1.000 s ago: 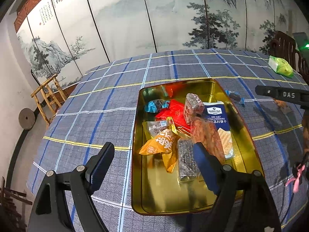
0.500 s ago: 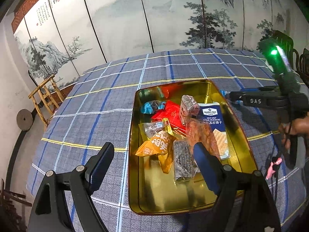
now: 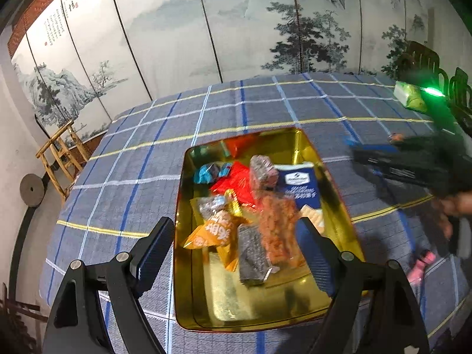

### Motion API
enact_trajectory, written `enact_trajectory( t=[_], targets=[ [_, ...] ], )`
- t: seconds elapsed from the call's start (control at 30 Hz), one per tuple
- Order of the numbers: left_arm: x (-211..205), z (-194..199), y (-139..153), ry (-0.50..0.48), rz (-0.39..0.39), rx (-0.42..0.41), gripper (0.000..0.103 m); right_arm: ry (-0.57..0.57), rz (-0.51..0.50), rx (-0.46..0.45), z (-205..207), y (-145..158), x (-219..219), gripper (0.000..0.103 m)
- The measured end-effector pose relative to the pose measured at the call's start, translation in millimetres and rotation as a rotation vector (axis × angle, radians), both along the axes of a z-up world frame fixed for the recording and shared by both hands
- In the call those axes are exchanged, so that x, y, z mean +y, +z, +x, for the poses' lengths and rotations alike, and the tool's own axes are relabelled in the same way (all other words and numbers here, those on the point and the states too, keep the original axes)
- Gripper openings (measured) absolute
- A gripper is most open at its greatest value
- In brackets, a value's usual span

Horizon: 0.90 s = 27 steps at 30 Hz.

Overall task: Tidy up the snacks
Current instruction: 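Grasp the blue-wrapped round candy beside the tin with the right tool, then grasp the clear bag of orange snack sticks with the left tool while the right tool holds the blue candy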

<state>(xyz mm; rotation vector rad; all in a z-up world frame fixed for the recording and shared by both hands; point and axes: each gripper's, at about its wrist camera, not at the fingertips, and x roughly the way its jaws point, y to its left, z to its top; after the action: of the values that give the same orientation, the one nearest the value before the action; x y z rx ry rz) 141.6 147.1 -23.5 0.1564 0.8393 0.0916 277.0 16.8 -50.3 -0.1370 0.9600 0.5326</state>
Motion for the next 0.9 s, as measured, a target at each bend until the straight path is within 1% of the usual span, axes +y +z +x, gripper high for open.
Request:
enact_trajectory(
  t=[0.03,0.07,0.13,0.2,0.23,0.27,0.33,0.37,0.47,0.57,0.67,0.73,0.9],
  targets=[
    [-5.5,0.3,3.2,-0.012,0.003,-0.003,0.082,-0.012,0.018,-0.009,-9.0,5.3,-12.5,0.023],
    [-11.4,0.8,5.6,-0.028,0.002,-0.004,0.082,-0.043,0.042,-0.026,-23.9,12.5,-34.6,0.023],
    [-26.0,2.6,10.3,-0.071,-0.013,0.001,0.082,-0.109,0.052,-0.046,-43.2,20.1,-73.3,0.023],
    [-43.7,7.3,14.9,-0.123,-0.044,0.016,0.082,-0.229,0.010,-0.081,-63.9,25.1,-129.0,0.023],
    [-54.2,10.3,18.0,-0.154,-0.064,0.023,0.082,-0.266,-0.006,-0.085,-67.7,24.8,-146.3,0.023],
    [-63.6,12.8,20.2,-0.179,-0.079,0.029,0.082,-0.335,-0.023,-0.074,-73.1,22.6,-178.3,0.023],
    [-86.3,19.5,25.6,-0.243,-0.112,0.037,0.082,-0.463,-0.065,-0.060,-78.7,16.8,-227.4,0.023],
    [-103.0,26.4,27.6,-0.288,-0.141,0.044,0.083,-0.507,-0.087,-0.062,-80.5,15.0,-245.1,0.023],
    [-142.8,49.7,22.6,-0.368,-0.216,0.089,0.087,-0.607,-0.119,-0.058,-83.3,7.6,-286.8,0.023],
    [-182.9,80.3,8.3,-0.413,-0.237,0.155,0.089,-0.676,-0.106,-0.048,-81.4,-1.9,-312.1,0.023],
    [-221.0,115.6,-12.2,-0.431,-0.275,0.231,0.089,-0.689,-0.077,-0.052,-83.3,-10.3,-320.9,0.024],
    [-235.1,130.7,-23.2,-0.432,-0.291,0.276,0.089,-0.685,-0.075,-0.068,-81.4,-12.4,-322.6,0.024],
    [-269.2,170.2,-55.3,-0.395,-0.261,0.346,0.088,-0.674,0.002,-0.055,-84.2,-14.6,-333.9,0.024]
  ],
)
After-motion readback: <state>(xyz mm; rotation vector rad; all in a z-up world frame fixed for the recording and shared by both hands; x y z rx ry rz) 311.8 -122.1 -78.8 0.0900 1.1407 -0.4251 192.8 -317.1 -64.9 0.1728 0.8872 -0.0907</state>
